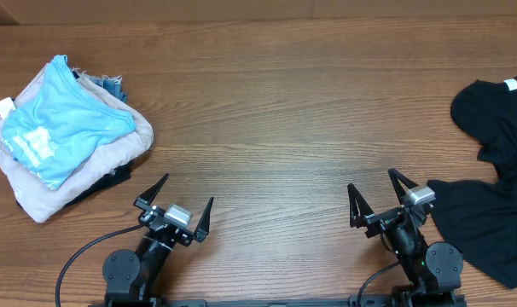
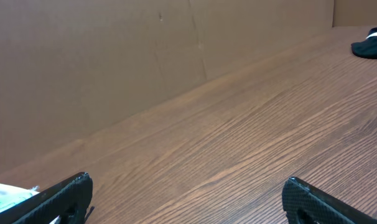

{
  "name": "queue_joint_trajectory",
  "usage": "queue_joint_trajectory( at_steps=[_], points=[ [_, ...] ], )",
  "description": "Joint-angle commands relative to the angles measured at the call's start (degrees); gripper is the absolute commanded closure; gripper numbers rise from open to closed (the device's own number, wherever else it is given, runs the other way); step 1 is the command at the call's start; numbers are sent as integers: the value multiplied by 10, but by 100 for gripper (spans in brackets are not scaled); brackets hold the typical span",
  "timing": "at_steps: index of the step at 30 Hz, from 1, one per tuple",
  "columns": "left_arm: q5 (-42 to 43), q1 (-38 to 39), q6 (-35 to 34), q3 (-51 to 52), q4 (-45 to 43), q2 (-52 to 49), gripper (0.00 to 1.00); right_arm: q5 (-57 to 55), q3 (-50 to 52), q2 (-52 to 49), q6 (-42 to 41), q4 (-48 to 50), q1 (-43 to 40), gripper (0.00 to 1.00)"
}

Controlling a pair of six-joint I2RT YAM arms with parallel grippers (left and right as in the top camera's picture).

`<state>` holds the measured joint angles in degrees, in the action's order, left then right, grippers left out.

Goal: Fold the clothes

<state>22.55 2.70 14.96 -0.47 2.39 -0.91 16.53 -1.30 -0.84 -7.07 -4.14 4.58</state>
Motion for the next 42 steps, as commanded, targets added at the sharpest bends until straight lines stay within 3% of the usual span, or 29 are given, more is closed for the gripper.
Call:
queue_joint_trajectory(
  at_steps=[1, 13, 16, 19, 23, 30, 35, 39, 42],
  points=[
    [10, 3, -13, 2, 2, 3, 0, 3, 4, 5, -3, 0, 0, 0],
    [9, 3, -13, 2, 2, 3, 0, 3, 4, 5, -3, 0, 0, 0],
    [6, 3, -30, 2, -17, 3, 0, 18, 4, 6, -35, 9, 0, 0],
    [-71, 3, -126, -20, -19, 2, 0, 16, 2, 5, -86, 26, 0, 0],
    [-169, 3, -144, -111, 37, -41, 0, 15, -50, -9, -106, 36, -1, 0],
    [-180, 3, -152, -325, 125, -298, 0, -10, -201, -190, -106, -35, -1, 0],
    [-171, 3, -152, -490, 247, -486, 0, -10, -368, -394, -93, -179, -1, 0],
    [-116, 3, -152, -582, 320, -592, 0, 11, -497, -536, -80, -299, -1, 0],
    [-3, 3, -162, -590, 327, -629, 0, 107, -542, -606, -79, -356, -1, 0]
  ],
)
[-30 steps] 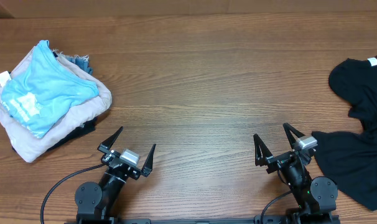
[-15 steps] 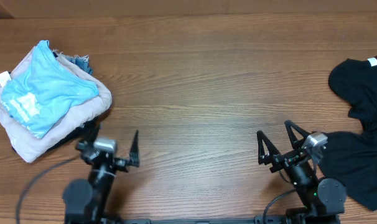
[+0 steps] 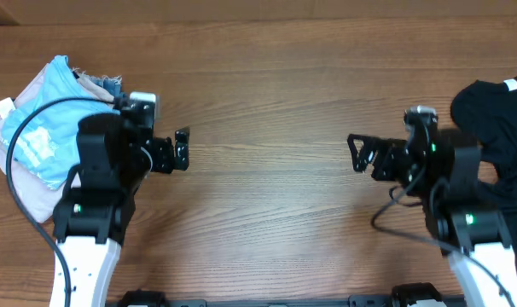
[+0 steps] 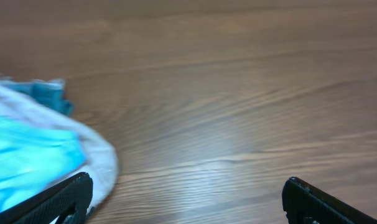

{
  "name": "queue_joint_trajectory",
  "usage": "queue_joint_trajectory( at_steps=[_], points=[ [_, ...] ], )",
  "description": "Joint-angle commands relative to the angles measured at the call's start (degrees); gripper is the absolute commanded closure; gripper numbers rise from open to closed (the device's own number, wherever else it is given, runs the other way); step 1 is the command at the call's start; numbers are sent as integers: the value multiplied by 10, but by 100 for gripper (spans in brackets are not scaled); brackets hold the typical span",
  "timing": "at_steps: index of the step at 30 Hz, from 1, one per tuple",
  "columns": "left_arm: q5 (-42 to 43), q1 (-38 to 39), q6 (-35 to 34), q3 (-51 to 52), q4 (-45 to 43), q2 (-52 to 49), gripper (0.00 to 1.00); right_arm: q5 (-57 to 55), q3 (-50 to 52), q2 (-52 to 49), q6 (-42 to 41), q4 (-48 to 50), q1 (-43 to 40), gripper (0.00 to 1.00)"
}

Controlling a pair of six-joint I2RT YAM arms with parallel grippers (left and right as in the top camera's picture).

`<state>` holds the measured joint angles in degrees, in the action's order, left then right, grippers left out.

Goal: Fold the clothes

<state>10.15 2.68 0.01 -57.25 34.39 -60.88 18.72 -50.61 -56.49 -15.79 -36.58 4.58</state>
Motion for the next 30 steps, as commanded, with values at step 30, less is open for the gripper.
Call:
queue_joint_trajectory(
  at_steps=[30],
  points=[
    [66, 123, -1, -38, -12, -122, 0, -273, -327, -475, -97, -65, -404, 7]
  ],
)
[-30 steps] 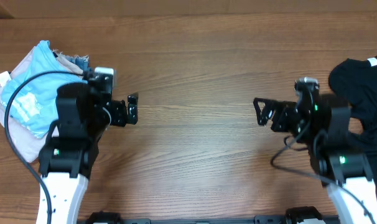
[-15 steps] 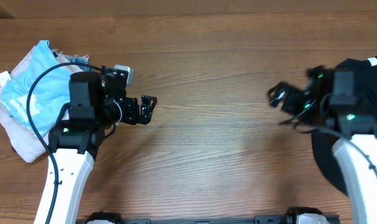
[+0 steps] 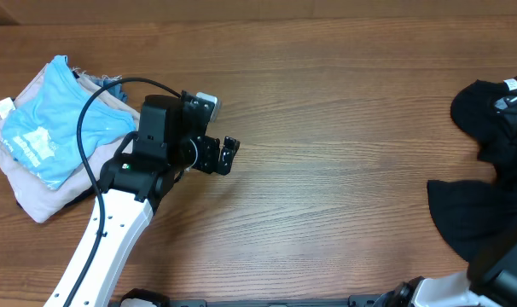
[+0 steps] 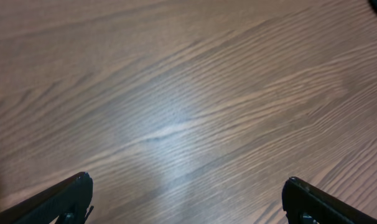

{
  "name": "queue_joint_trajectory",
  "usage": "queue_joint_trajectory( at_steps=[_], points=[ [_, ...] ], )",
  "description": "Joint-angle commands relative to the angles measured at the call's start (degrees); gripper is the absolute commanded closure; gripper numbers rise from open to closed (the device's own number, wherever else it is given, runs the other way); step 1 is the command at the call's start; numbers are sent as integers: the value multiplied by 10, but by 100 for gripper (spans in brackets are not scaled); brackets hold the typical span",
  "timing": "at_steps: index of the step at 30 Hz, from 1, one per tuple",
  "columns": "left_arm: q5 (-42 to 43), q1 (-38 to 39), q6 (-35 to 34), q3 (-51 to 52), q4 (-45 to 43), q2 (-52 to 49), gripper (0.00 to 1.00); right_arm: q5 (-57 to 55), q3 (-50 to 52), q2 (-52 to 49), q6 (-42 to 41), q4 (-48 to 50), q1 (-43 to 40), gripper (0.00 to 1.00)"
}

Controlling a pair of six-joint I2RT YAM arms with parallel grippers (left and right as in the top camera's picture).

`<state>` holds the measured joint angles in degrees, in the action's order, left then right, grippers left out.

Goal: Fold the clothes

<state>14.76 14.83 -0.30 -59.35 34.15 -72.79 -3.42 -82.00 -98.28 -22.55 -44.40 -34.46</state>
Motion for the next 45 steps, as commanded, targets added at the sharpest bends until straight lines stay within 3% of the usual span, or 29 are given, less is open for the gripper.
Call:
queue_joint_trajectory(
  at_steps=[1, 7, 9, 12, 14, 19, 26, 34, 37, 41, 42, 44, 45],
  points=[
    [20, 2, 2, -17, -10, -3, 0, -52, -13, -76, -33, 19, -17, 8],
    [20, 2, -6, -17, -11, -3, 0, -59, -13, -172, -53, 81, -19, 15],
    [20, 2, -6, -17, -11, -3, 0, -40, -13, -194, -64, 92, -19, 37],
    [20, 2, -6, -17, -12, -3, 0, 0, -14, -195, -64, 97, -18, 77],
    [18, 2, -12, -17, -17, -3, 1, 43, -14, -189, -61, 96, -18, 95],
    [18, 2, -14, -17, -35, -3, 3, 151, -14, -154, -35, 86, 7, 96],
    [3, 2, -14, -17, -48, -3, 3, 284, -13, -105, 3, 74, 173, 96],
    [-119, -1, -14, -65, -18, -3, 3, 282, -13, -105, 3, 75, 429, 96],
    [-167, -14, -14, -94, 1, -3, 1, 292, -13, -105, 55, 72, 505, 96],
    [-171, -42, -10, -118, 4, -3, 0, 272, -13, -105, 111, 53, 594, 96],
    [-171, -47, -10, -118, 3, -3, 0, 255, -13, -103, 118, 50, 605, 94],
    [-166, -55, -10, -118, 3, -5, 0, 225, -13, -97, 141, 44, 614, 72],
    [-160, -55, -10, -118, 3, -7, 0, 209, -13, -89, 146, 42, 612, 67]
  ],
)
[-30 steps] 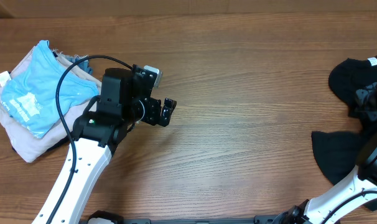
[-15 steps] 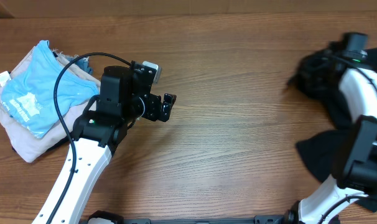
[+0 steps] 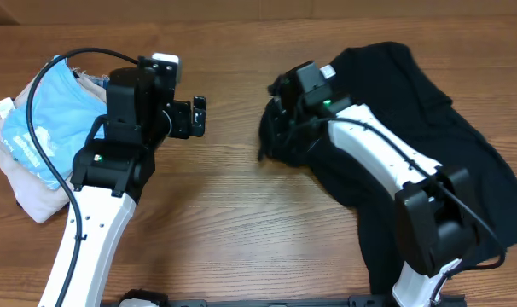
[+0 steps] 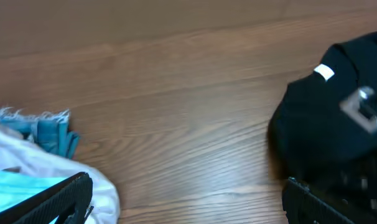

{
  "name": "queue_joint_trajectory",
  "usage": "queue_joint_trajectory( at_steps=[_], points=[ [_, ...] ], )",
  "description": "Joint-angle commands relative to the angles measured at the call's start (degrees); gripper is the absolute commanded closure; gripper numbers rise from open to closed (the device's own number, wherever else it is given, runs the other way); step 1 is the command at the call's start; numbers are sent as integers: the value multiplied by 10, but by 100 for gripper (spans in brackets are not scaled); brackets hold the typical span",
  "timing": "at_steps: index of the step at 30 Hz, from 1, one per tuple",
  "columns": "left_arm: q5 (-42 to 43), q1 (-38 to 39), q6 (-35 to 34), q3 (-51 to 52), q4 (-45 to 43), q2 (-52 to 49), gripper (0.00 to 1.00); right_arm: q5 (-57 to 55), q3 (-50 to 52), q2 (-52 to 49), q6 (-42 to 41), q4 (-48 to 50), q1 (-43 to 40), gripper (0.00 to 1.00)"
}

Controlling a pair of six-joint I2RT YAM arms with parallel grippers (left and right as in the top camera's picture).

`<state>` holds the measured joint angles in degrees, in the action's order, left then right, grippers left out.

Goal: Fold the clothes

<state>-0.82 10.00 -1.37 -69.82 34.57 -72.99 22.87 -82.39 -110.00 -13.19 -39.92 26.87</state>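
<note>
A black garment (image 3: pixel 412 111) lies spread from the table's middle to the right edge, with a white tag (image 3: pixel 328 70) at its far left part. My right gripper (image 3: pixel 274 128) is buried in its bunched left end and looks shut on the cloth. In the left wrist view the same black garment (image 4: pixel 313 124) shows as a bundle at the right. My left gripper (image 3: pixel 199 117) hovers left of it, open and holding nothing. In its own view the left gripper (image 4: pixel 187 182) has bare wood between its fingers.
A pile of folded clothes (image 3: pixel 58 128), light blue on top of beige, sits at the far left. The pile (image 4: pixel 27 180) reaches under the left finger in the wrist view. Bare wooden table (image 3: pixel 233 213) lies between the arms and along the front.
The black garment has moved from the right edge to the middle and right of the table, with my right gripper in its left end. My left gripper has moved back towards the pile.
Both arms first rested open at the front edge, the black garment heaped at the right. Then both were raised, left by the pile, right by the garment. Then the left stood over bare wood, the right arm almost out of view. Now the garment lies spread mid-table.
</note>
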Motion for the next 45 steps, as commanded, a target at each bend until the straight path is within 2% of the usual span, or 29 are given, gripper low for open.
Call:
queue_joint_trajectory(
  at_steps=[1, 3, 5, 7, 9, 11, 14, 18, 20, 22, 23, 24, 25, 27, 29, 31, 35, 38, 41, 42, 43, 44, 45],
  points=[
    [11, -7, 1, -13, -1, -9, 0, -75, -9, 39, 57, -4, -11, 59],
    [59, -6, 1, -13, -4, -21, 0, -89, -9, 61, 57, -1, -41, 51],
    [112, -5, 1, -13, -8, -44, 1, -90, -9, 79, 29, 2, -81, 38],
    [176, 3, 17, -13, -16, -101, 14, -90, -9, 89, -35, -17, -153, 37],
    [212, 19, 37, -13, -26, -157, 20, -89, -9, 89, -69, -50, -205, 37],
    [234, 37, 59, -13, -35, -209, 19, -88, -9, 89, -70, -77, -241, 36],
    [243, 68, 83, -14, -51, -297, 9, -87, -9, 89, -58, -119, -285, 33],
    [283, 86, 110, -17, -55, -353, 10, -87, -9, 89, -57, -138, -303, 32],
    [291, 97, 123, -17, -57, -366, 20, -87, -9, 89, -57, -138, -303, 32],
    [280, 101, 130, -17, -56, -370, 35, -87, -9, 89, -57, -138, -303, 32],
    [270, 101, 130, -17, -54, -370, 51, -87, -9, 89, -57, -138, -303, 32],
    [241, 100, 127, -17, -47, -370, 81, -89, -9, 89, -57, -139, -303, 31],
    [209, 97, 109, -17, -34, -369, 95, -96, -9, 89, -57, -142, -303, 31],
    [120, 85, 41, -26, 16, -367, 96, -135, -9, 89, -57, -150, -303, 26],
    [75, 63, -9, -42, 84, -366, 96, -186, -8, 88, -57, -156, -303, 22],
    [72, 30, -38, -54, 148, -361, 96, -214, -5, 86, -61, -158, -305, 21],
    [72, -34, -75, -56, 212, -340, 96, -220, 12, 70, -94, -158, -322, 22],
    [72, -59, -77, -56, 235, -324, 96, -220, 25, 52, -97, -158, -333, 28],
    [75, -62, -79, -59, 237, -305, 95, -245, 40, 32, -126, -160, -345, 28],
    [79, -60, -78, -64, 237, -296, 87, -245, 48, 26, -126, -159, -350, 30],
    [79, -57, -75, -75, 235, -283, 68, -243, 57, 19, -129, -160, -357, 44],
    [79, -54, -71, -82, 232, -274, 61, -243, 63, 15, -141, -162, -363, 59],
    [79, -50, -61, -91, 226, -266, 49, -243, 69, 9, -146, -161, -367, 67]
  ],
)
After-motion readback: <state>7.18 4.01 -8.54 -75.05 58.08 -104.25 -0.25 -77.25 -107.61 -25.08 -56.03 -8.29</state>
